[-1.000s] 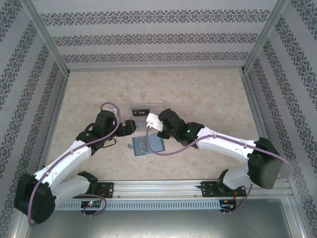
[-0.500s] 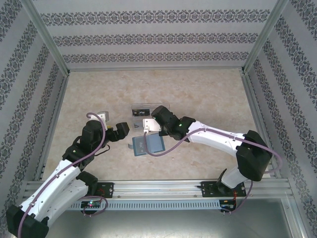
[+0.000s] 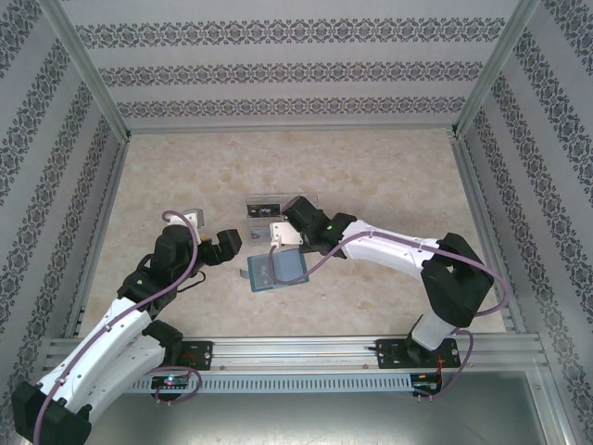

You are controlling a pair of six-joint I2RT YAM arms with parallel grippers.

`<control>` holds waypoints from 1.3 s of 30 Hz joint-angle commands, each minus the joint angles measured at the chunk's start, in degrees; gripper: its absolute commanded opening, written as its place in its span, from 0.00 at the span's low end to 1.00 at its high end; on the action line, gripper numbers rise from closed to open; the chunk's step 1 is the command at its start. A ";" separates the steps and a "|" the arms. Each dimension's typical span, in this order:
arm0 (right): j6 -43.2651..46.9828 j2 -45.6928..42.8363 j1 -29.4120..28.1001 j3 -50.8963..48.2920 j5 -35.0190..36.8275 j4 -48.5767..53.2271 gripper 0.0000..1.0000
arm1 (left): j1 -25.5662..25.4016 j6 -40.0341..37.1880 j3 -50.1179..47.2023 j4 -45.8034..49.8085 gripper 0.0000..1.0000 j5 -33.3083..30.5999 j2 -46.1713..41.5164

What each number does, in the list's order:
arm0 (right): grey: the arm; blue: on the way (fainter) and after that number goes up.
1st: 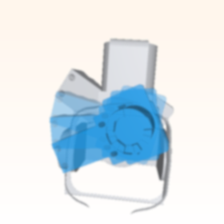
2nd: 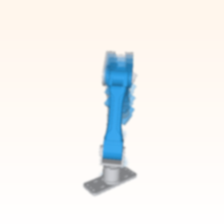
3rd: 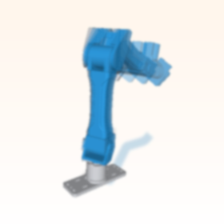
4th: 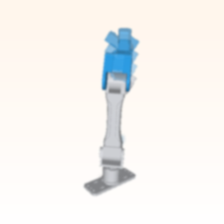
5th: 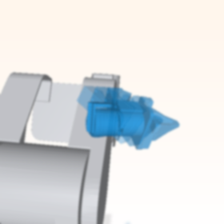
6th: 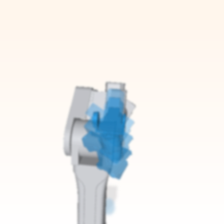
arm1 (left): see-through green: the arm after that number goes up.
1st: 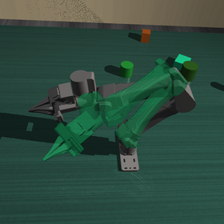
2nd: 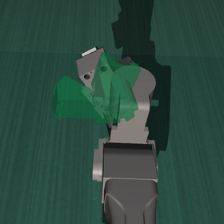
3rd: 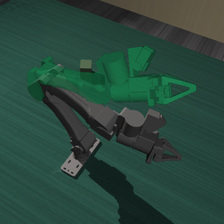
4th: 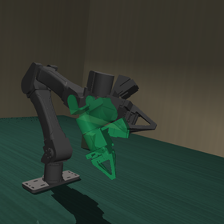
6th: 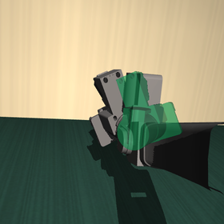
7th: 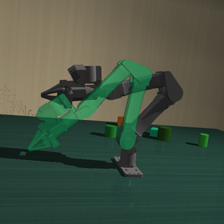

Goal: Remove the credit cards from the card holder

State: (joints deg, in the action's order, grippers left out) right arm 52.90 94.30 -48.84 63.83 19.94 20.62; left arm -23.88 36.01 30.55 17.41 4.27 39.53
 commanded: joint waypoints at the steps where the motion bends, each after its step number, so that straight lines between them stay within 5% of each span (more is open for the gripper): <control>1: -0.95 1.52 0.75 2.24 0.18 1.17 0.00 | 0.47 0.55 -0.48 1.13 1.00 -0.61 -0.07; 12: -2.57 5.06 2.25 4.94 -0.52 1.44 0.02 | 0.45 0.55 -0.63 0.78 1.00 -0.43 0.18; 21: -4.43 7.97 2.25 6.81 3.35 -0.88 0.28 | 0.44 0.32 -0.59 0.34 1.00 0.11 0.55; 39: -6.62 10.42 3.11 8.35 11.29 -6.03 0.29 | 0.49 0.19 -0.83 0.08 1.00 0.43 0.81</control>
State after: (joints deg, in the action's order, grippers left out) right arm 48.12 103.70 -46.22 70.26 28.45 15.88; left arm -23.88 36.10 30.50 17.39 4.32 40.29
